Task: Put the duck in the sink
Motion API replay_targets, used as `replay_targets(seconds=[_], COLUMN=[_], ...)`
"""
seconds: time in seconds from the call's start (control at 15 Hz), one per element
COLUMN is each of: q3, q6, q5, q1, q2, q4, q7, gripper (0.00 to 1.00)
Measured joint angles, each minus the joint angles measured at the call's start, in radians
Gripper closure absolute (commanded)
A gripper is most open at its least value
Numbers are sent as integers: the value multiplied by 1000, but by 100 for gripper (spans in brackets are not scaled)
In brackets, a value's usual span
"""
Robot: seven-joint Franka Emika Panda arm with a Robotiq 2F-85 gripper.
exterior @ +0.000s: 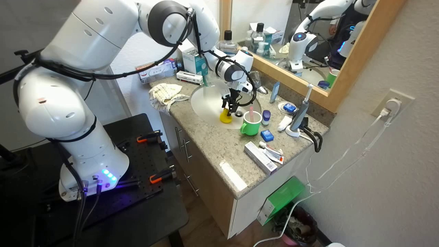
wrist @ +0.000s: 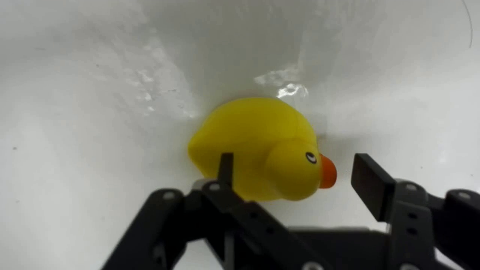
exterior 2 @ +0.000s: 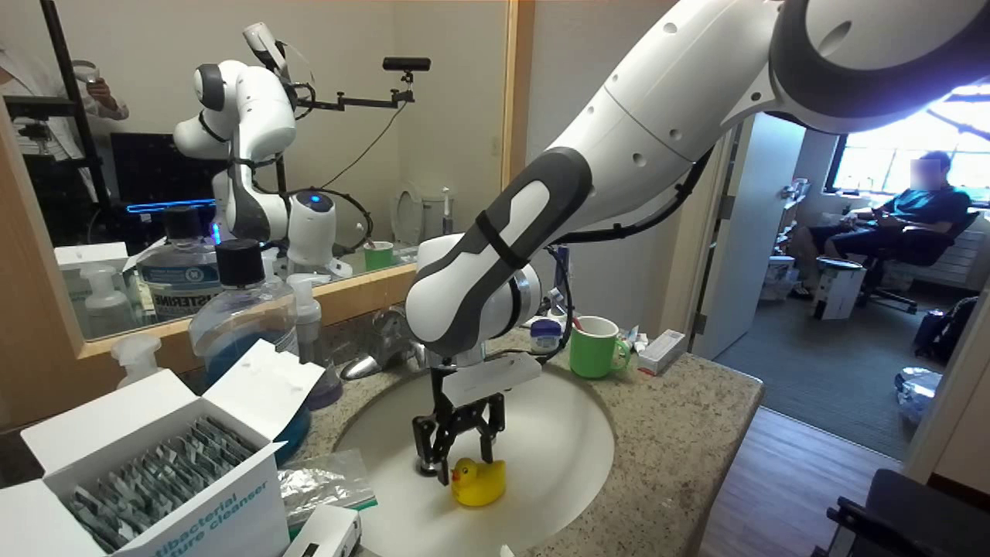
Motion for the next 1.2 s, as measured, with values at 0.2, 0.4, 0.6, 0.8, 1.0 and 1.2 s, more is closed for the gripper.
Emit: replay_targets(seconds=[0.2,0.4,0.6,0.8,1.0,1.2], q3=[0,0,0,-1,-1,-1], q6=[3,25,66,115,150,168], q5=[0,0,0,0,0,0], q1=[0,1,5,12,18,19], q2=[0,-6,-26,-55,-83,-98], q4=[-1,-12,-35,-65,-92,-112], q7=[0,0,0,0,0,1], gripper=[0,0,0,0,0,0])
